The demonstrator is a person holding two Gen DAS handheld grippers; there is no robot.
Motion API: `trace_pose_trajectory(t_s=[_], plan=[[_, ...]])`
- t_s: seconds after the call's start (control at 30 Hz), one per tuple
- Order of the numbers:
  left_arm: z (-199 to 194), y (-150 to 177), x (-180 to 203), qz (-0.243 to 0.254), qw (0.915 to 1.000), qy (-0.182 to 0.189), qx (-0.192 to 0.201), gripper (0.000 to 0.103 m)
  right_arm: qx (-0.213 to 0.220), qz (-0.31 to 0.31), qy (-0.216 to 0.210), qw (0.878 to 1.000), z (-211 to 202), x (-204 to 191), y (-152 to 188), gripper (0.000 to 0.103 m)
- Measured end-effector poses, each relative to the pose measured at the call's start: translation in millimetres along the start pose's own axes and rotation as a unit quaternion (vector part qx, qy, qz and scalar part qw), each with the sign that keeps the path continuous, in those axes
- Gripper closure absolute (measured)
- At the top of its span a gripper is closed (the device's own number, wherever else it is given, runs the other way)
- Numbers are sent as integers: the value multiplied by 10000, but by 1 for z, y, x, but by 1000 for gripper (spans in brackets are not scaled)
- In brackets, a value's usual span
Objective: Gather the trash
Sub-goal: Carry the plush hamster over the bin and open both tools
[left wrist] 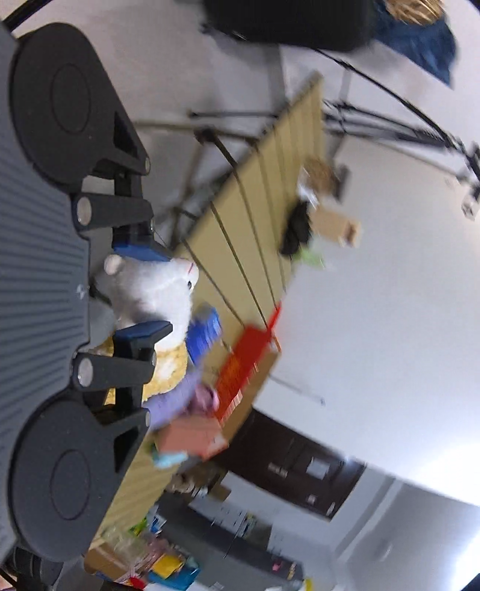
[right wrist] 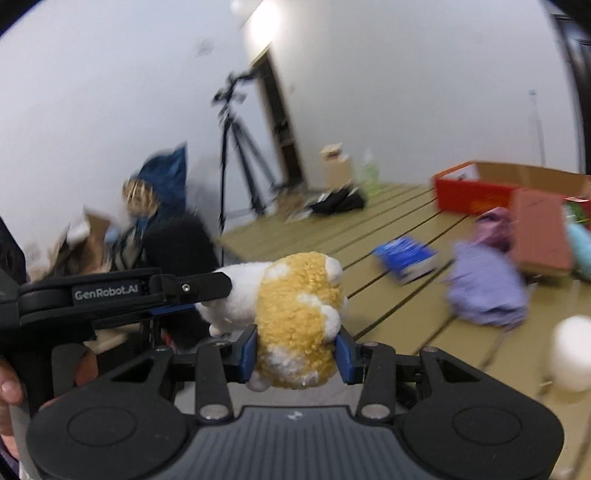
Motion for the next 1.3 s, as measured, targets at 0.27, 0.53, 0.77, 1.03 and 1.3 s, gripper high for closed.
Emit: trace_pose_trajectory(t_s=[0.27,0.53,0.77,1.03,1.3], plan=[[21,52,-94,-514,9918,-648,-979,73,-1328,80,-167,9910,80,-32,58,61],[68,119,-144,-683,9691,-1267,-2002,70,-2411,132,-71,9704,150,-25,135,58],[82,147,-135,381,9544,-1598,-2493,54,-3317,-101,340,9427,176,-5,192,53],[75,134,-132,741,9518,-1844,-2334,34,-3296,-706,295,9410,145,-16,185,43],[54,106,-119,1105,9529,-1970,-2025,22,-3117,-397,296,9489,134,2,166,43]])
Point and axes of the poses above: each gripper's, at about its wrist camera, not at the fingertips, and z roughly the way its jaws point, x to its right, y to its underside, the point moved 8 cm from there along z, roughly the way its jaws point, and after that the axes turned 1 degree about y, right-handed, at the moved point
